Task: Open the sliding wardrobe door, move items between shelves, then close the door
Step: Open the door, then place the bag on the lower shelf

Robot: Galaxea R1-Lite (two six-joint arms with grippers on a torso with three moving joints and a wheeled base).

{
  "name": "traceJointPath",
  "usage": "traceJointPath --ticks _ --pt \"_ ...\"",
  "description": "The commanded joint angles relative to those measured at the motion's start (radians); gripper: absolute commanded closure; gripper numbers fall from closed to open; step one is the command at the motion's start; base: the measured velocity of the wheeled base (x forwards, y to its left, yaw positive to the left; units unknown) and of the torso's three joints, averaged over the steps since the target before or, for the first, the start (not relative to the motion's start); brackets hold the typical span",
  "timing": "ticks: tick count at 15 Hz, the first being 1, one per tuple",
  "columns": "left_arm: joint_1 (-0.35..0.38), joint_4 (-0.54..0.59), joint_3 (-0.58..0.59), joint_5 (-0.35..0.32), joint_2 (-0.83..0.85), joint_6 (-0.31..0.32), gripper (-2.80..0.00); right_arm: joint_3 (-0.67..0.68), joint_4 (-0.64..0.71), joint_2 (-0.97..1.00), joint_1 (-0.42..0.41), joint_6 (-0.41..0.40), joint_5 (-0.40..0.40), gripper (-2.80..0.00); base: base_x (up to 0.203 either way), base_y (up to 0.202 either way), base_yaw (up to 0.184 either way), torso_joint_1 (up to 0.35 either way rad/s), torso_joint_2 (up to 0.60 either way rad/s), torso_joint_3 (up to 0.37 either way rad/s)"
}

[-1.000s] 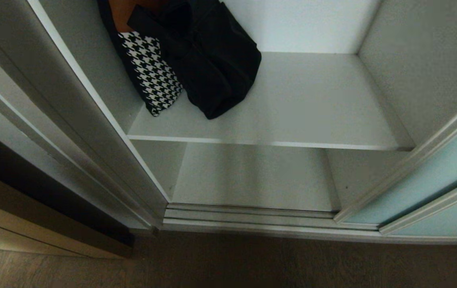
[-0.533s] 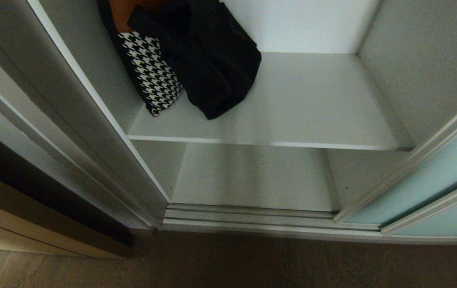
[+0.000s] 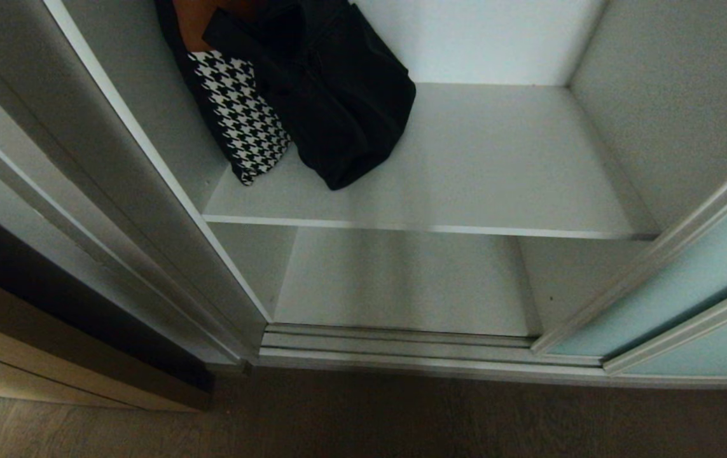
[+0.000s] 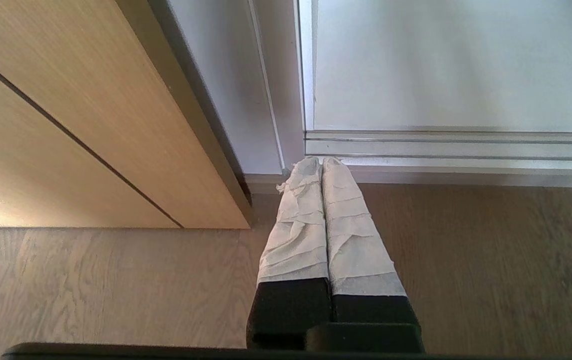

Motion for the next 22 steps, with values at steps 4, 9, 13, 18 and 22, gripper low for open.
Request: traceJointPath --ticks 4,9,13,18,22 --pt "0.001 0.005 -0.001 -0.001 0.003 0.000 0.00 0.000 -0.001 -0.001 0.000 0.000 0.000 0.00 0.000 0.000 0.000 0.000 0.00 0.000" --pt "0.001 0.008 -0.003 -0.001 0.003 0.000 0.00 0.000 -0.001 -0.001 0.000 0.000 0.000 0.00 0.000 0.000 0.000 0.000 0.00 0.000" --pt "0.001 -0.010 0.004 0.004 0.003 -0.007 0.00 0.000 -0.001 -0.001 0.000 0.000 0.000 0.00 0.000 0.000 0.000 0.000 0.00 0.000" --pt "0.001 -0.011 0.005 0.004 0.003 -0.010 0.00 0.000 -0.001 -0.001 0.000 0.000 0.000 0.00 0.000 0.000 0.000 0.000 0.00 0.000" --pt "0.001 -0.010 0.004 0.004 0.003 -0.004 0.00 0.000 -0.001 -0.001 0.000 0.000 0.000 0.00 0.000 0.000 0.000 0.000 0.00 0.000"
